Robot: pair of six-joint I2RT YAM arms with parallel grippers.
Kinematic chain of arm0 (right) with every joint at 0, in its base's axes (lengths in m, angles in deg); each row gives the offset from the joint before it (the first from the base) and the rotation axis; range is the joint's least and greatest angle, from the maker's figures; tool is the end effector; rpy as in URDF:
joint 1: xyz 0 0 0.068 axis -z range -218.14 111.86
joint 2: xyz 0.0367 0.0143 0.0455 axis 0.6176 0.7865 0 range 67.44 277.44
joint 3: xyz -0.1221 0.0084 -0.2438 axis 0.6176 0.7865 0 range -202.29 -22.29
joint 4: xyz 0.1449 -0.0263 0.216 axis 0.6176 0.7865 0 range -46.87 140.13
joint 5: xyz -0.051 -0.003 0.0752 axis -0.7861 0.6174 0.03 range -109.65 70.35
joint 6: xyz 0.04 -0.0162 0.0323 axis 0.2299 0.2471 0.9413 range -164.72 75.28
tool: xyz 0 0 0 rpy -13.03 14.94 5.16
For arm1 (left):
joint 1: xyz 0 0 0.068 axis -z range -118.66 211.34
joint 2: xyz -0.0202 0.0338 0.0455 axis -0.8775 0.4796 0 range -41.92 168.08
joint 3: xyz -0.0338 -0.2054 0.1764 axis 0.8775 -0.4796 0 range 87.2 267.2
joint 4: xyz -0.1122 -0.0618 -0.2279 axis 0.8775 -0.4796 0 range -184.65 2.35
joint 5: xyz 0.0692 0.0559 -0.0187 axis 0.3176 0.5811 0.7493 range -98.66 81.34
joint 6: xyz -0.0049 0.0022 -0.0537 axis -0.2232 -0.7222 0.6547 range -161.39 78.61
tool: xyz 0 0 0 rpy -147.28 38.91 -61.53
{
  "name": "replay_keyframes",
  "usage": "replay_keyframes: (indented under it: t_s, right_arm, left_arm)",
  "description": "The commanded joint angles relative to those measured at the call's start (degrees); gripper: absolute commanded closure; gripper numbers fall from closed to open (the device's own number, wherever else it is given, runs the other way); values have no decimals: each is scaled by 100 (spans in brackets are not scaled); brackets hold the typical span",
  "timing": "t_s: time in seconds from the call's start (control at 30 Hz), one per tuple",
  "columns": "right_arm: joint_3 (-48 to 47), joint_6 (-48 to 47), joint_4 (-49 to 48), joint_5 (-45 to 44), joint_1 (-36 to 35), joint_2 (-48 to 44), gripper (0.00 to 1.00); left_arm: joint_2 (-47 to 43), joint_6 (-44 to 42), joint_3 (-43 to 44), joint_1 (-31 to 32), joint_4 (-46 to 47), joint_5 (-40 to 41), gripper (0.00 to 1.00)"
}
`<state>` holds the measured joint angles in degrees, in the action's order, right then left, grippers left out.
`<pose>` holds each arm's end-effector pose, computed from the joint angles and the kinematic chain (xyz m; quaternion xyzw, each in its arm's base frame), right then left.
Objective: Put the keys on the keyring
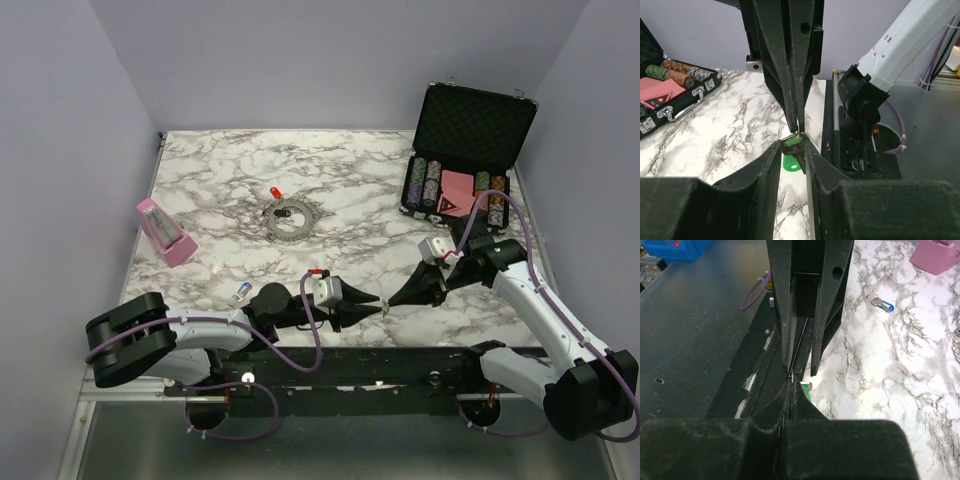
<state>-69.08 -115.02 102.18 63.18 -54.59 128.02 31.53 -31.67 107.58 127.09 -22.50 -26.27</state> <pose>0.1489 0.0808 0.2683 -0.5810 0.4712 0.5326 0.3959 0.0910 -0.2283 0.2293 0.3970 0.4926 -0.5464 0.5488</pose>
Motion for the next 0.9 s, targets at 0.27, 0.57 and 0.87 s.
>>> replay_keyframes:
  t_s: [0.27,0.57,0.87]
  right_arm:
    - [47,131,-191,304,-25,-46,100]
    - [108,245,-315,278,-25,-72,99]
    - [126,289,-359,269,-25,-64,99]
  left_arm:
    - [178,57,168,34,113,-190,66]
    - [222,118,212,25,130,-314,76]
    - [266,171,282,34,112,-366,80]
